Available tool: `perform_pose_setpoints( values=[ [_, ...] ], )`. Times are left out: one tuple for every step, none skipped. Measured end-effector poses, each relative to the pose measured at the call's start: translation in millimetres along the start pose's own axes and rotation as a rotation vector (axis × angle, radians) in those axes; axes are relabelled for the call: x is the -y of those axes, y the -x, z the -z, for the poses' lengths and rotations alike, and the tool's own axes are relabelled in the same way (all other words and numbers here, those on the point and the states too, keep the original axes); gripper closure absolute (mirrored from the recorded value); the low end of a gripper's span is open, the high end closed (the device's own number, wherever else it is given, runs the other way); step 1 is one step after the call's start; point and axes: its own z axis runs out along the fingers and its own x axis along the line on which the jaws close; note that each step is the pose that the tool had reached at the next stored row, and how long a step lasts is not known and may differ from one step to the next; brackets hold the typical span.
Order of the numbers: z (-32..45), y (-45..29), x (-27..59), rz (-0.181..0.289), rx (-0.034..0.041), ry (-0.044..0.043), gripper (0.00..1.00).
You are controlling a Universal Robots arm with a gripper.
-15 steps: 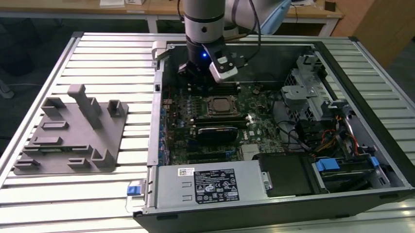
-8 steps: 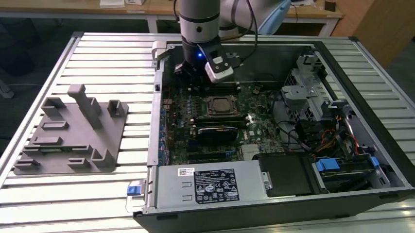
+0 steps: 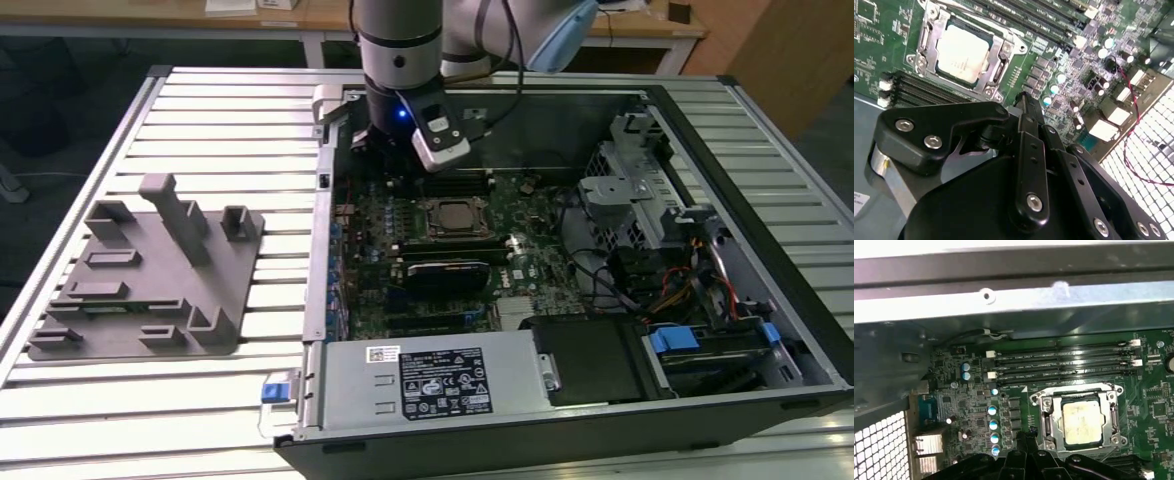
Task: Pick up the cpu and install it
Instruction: 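Install the first cpu locking lever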
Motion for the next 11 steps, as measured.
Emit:
perform_pose_setpoints(
  values=[
    [0.0, -0.5, 0.1, -0.001, -0.0011, 0.0134, 0.89],
    [0.0, -0.9, 0.1, -0.002, -0.0020, 0.0267, 0.89],
    [0.1, -1.3, 0.1, -0.002, -0.0030, 0.0378, 0.89],
    [0.1, -1.7, 0.2, -0.003, -0.0038, 0.0481, 0.89],
    [0.1, -2.0, 0.2, -0.003, -0.0044, 0.0578, 0.89],
    [0.1, -2.4, 0.3, -0.004, -0.0050, 0.0662, 0.89],
    [0.2, -2.9, 0.3, -0.004, -0.0055, 0.0721, 0.89],
    [0.2, -3.3, 0.3, -0.005, -0.0061, 0.0791, 0.89],
    [0.2, -3.6, 0.4, -0.005, -0.0068, 0.0885, 0.89],
    [0.2, -4.0, 0.4, -0.005, -0.0074, 0.0969, 0.89],
    [0.3, -4.3, 0.4, -0.006, -0.0081, 0.1052, 0.89]
  ],
)
